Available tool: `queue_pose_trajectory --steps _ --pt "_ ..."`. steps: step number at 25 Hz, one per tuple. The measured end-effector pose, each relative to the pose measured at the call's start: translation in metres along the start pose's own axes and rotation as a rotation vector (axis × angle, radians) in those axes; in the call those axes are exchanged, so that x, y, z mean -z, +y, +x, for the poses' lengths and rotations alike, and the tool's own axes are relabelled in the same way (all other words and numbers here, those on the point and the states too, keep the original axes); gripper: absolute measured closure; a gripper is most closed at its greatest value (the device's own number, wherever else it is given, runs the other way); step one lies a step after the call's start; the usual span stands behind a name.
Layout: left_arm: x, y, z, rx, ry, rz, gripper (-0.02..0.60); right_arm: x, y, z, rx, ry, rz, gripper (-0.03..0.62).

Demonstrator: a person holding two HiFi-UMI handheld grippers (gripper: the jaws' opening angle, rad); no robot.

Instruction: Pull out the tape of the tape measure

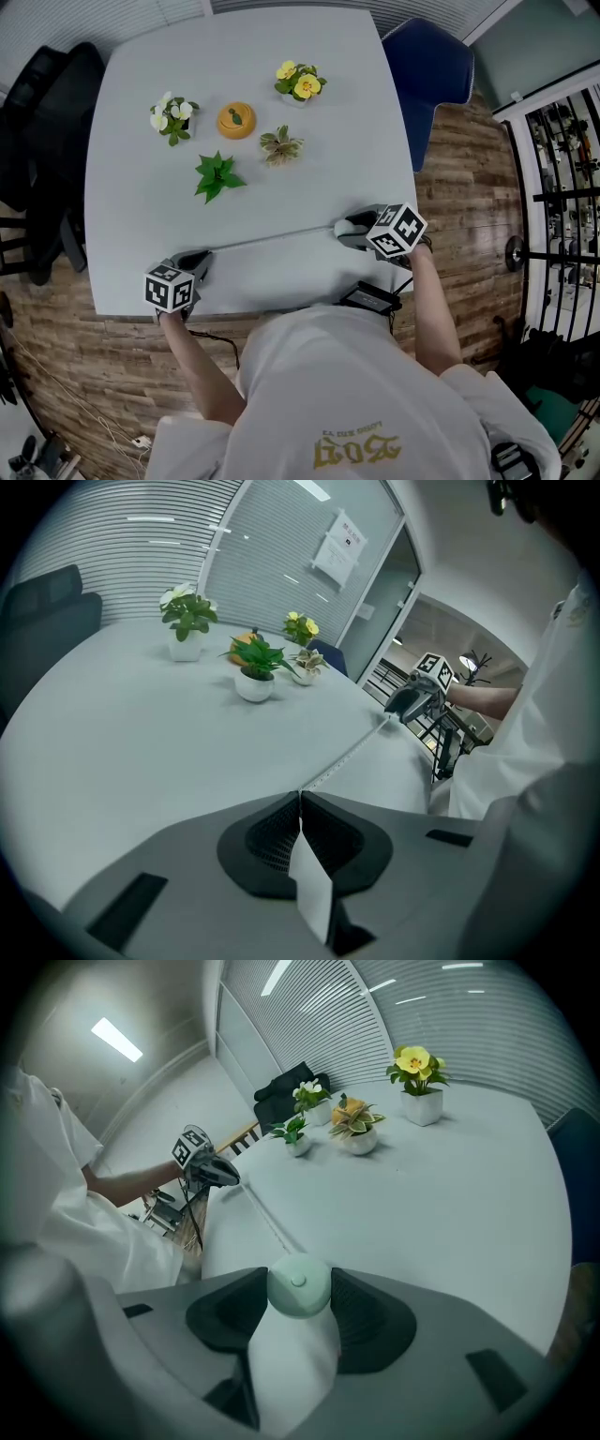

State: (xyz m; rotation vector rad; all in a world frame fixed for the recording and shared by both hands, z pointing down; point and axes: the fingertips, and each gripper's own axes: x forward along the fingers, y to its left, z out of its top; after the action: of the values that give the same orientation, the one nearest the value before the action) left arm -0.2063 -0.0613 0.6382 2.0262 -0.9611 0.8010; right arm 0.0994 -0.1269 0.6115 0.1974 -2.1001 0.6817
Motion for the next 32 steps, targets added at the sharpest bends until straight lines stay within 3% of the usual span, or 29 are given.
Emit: queue_pose_trajectory --steps 32 --pt "0.0041 0.0085 0.0000 -0.045 0.048 -0.018 0.572 -0.0003 -0.0096 0.0068 0.012 0.019 -0.025 0.367"
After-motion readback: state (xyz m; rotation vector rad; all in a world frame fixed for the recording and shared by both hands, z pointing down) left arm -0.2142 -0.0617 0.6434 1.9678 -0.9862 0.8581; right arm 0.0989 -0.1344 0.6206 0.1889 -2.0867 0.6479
